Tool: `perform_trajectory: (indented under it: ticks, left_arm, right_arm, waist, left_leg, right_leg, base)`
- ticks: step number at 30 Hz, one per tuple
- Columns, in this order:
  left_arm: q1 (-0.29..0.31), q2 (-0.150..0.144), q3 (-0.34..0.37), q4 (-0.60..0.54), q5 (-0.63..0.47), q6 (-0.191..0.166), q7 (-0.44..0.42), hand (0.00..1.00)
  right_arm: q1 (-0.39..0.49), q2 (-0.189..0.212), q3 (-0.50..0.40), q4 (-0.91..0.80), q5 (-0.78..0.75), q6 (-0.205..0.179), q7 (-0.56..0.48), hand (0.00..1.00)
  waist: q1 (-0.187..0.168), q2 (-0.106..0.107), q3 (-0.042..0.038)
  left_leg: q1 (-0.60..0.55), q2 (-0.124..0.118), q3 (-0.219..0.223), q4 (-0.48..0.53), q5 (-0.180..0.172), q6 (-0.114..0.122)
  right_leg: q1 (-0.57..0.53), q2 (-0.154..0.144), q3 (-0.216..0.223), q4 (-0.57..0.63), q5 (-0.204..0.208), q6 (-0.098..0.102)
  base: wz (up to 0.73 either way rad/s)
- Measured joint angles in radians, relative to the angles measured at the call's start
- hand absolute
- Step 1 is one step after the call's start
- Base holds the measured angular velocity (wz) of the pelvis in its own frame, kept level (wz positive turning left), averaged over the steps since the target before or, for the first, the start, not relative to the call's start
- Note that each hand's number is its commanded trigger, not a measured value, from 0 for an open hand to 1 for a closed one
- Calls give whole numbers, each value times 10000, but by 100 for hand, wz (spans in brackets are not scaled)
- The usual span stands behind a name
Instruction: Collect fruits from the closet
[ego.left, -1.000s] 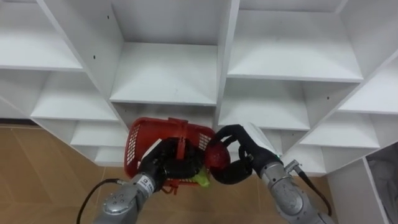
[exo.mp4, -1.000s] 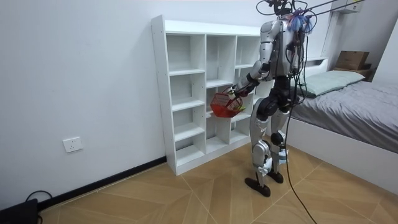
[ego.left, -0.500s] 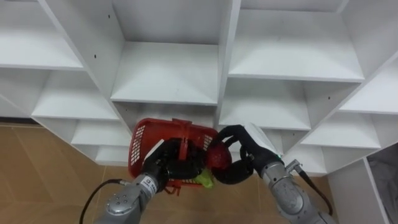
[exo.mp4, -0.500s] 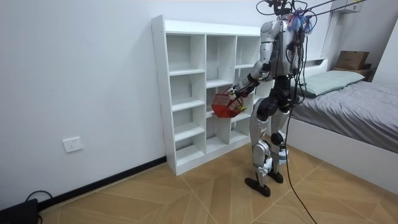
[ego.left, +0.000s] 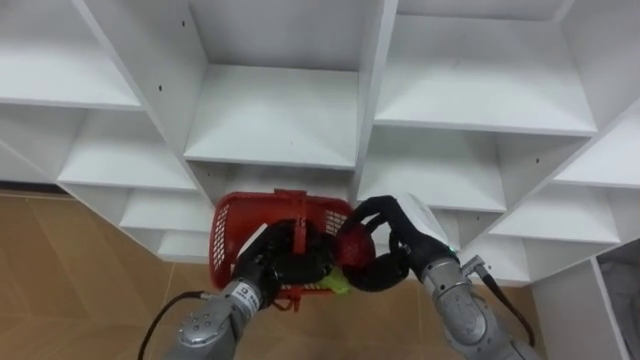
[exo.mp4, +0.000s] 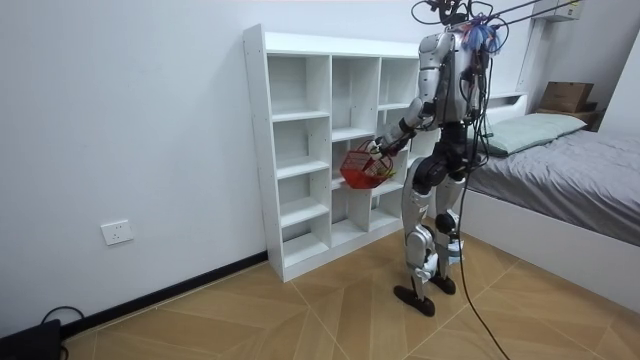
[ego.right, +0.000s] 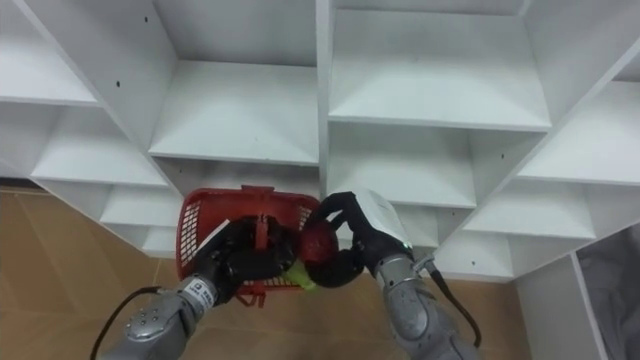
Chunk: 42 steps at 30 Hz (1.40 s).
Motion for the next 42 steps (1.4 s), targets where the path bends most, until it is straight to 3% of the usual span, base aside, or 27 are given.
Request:
perform_trajectory:
  ticks: [6,11,24,32,42]
  left_arm:
    - [-1,-57,-256,0,0,14,-199,100]
    - [18,-56,-312,1,2,160,-392,100]
    - [23,-63,-308,2,3,340,-436,100]
    - [61,-79,-317,2,1,344,-443,100]
    - [148,-82,-292,5,26,344,-410,100]
  right_arm:
    - [-17,352,-49,-1,-26,3,42,0]
    - [-99,523,-50,2,-31,2,170,0]
    - [-134,538,-50,4,-41,2,349,0]
    - [-134,536,-46,4,-418,2,350,0]
    - [-132,495,64,112,-420,2,187,0]
  waist:
    - [-1,11,1]
    - [-6,106,55]
    - [-4,169,34]
    - [-9,296,-51]
    - [-4,261,-49]
  left_leg:
    - [1,3,-2,1,0,0]
    - [-14,1,-13,2,0,1]
    - [-29,0,-19,19,1,1]
    - [14,0,-6,28,3,3]
    - [145,-12,45,18,5,7]
  right_leg:
    - [0,0,-3,2,-1,1]
    - [-5,-3,-17,2,-1,2]
    - [-11,-5,-30,18,-1,2]
    - [10,-7,-17,58,-1,1]
    - [34,-18,72,190,-26,13]
  base:
    - [0]
    - [0]
    - [0]
    - [0]
    - [-1]
